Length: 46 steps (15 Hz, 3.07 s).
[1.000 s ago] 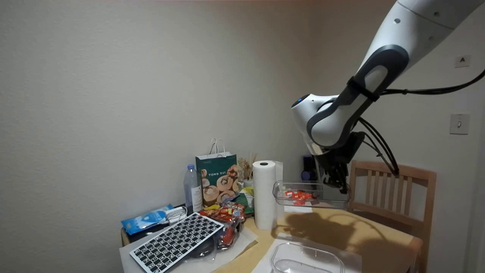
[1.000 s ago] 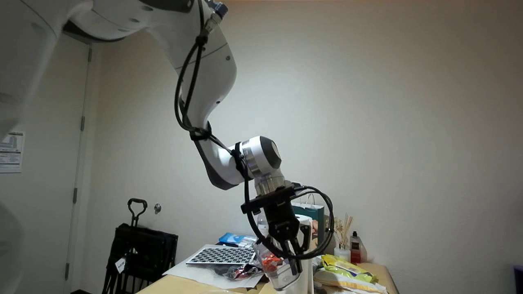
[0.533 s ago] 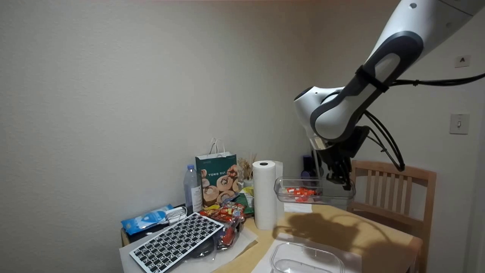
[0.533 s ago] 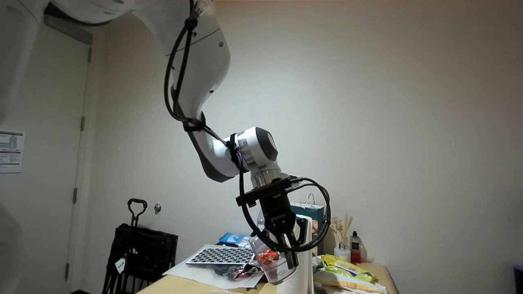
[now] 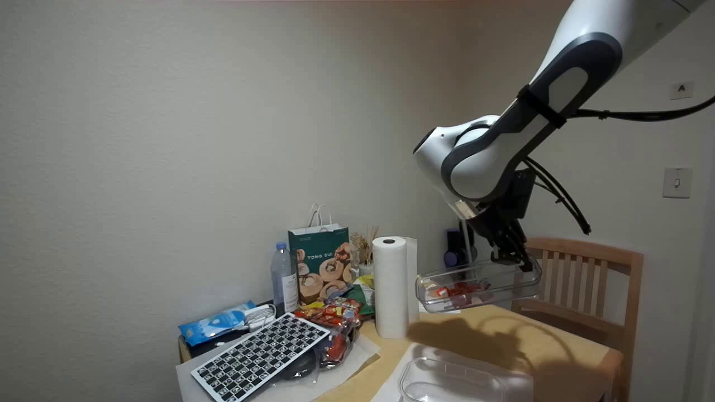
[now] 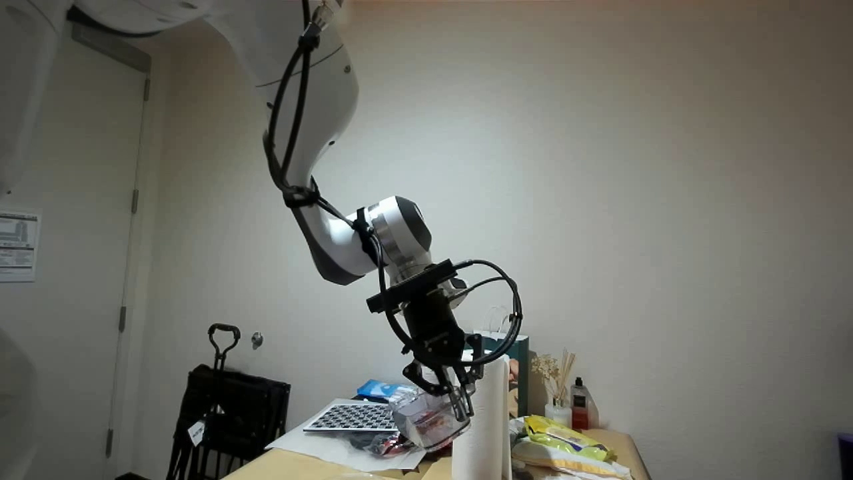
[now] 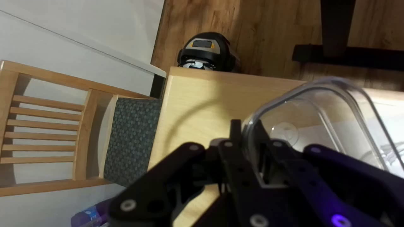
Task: Pick up the bowl and pour it's contents in the bowl
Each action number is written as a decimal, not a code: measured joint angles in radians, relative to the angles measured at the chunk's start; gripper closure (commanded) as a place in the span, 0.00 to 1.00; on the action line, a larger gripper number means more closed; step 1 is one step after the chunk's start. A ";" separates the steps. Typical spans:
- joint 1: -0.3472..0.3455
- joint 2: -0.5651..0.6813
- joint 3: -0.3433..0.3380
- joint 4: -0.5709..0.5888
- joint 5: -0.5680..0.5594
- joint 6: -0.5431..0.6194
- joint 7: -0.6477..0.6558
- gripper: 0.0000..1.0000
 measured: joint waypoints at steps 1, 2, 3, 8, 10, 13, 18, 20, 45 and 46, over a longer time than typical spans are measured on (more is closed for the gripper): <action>0.000 -0.005 0.009 0.005 0.000 -0.018 -0.011 0.89; 0.000 -0.010 0.013 0.006 0.002 -0.015 -0.013 0.89; 0.000 -0.014 0.015 0.006 0.003 -0.012 -0.013 0.89; -0.002 -0.014 0.017 0.006 0.003 -0.013 -0.013 0.97; -0.001 -0.014 0.026 0.006 0.003 -0.030 -0.025 0.97; 0.003 -0.025 0.052 0.009 0.001 -0.091 -0.033 0.97; 0.031 -0.047 0.099 0.037 -0.076 -0.215 -0.080 0.97; 0.047 -0.048 0.120 0.056 -0.108 -0.264 -0.128 0.97; 0.144 0.038 0.226 -0.037 -0.650 -0.209 -0.142 0.89; 0.144 0.038 0.225 -0.037 -0.650 -0.207 -0.142 0.97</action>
